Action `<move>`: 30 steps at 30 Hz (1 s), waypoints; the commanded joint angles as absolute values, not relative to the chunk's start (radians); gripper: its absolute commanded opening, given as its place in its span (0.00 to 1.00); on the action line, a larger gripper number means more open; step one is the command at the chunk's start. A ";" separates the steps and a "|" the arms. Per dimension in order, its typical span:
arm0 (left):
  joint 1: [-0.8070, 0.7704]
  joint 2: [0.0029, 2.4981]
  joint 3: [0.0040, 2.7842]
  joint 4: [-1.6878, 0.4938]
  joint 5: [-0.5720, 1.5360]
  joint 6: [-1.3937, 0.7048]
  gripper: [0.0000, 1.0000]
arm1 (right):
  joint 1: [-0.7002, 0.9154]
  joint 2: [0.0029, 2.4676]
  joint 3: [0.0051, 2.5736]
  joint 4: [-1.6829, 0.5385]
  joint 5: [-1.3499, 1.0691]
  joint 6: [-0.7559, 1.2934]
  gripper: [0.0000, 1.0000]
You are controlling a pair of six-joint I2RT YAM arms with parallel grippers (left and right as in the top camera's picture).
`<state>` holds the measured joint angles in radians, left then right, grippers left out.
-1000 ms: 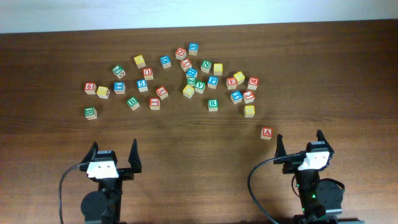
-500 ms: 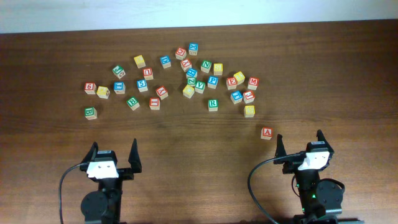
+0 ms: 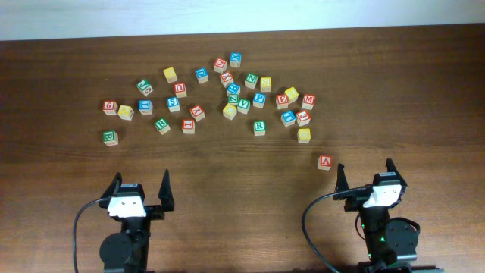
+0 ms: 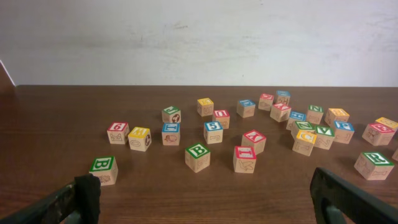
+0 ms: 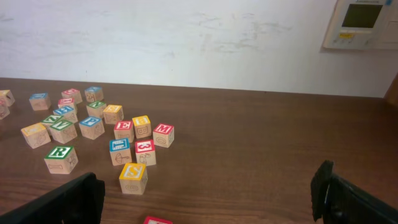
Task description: Spell out RSS
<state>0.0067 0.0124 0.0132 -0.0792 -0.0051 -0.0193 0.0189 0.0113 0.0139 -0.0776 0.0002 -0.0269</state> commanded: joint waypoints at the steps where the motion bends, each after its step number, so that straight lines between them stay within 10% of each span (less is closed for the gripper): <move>1: 0.003 0.017 0.009 -0.084 -0.016 -0.007 0.99 | 0.013 0.003 0.006 -0.080 0.005 -0.026 0.98; 8: 0.003 0.017 0.010 0.023 0.523 -0.015 0.99 | 0.013 0.003 0.006 -0.080 0.005 -0.026 0.98; 14: 0.003 0.036 0.224 0.122 0.474 -0.094 0.99 | 0.013 0.003 0.006 -0.080 0.005 -0.026 0.98; 21: 0.003 0.437 0.815 -0.435 0.477 -0.048 0.99 | 0.013 0.003 0.006 -0.080 0.005 -0.026 0.98; 24: 0.003 0.540 0.888 -0.419 0.766 -0.048 0.99 | 0.013 0.003 0.006 -0.080 0.005 -0.026 0.98; 30: 0.003 0.692 1.097 -0.631 0.600 -0.012 0.99 | 0.013 0.003 0.006 -0.080 0.005 -0.026 0.98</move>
<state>0.0067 0.5739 0.9482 -0.4896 0.6964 -0.0616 0.0189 0.0105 0.0135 -0.0772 0.0002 -0.0265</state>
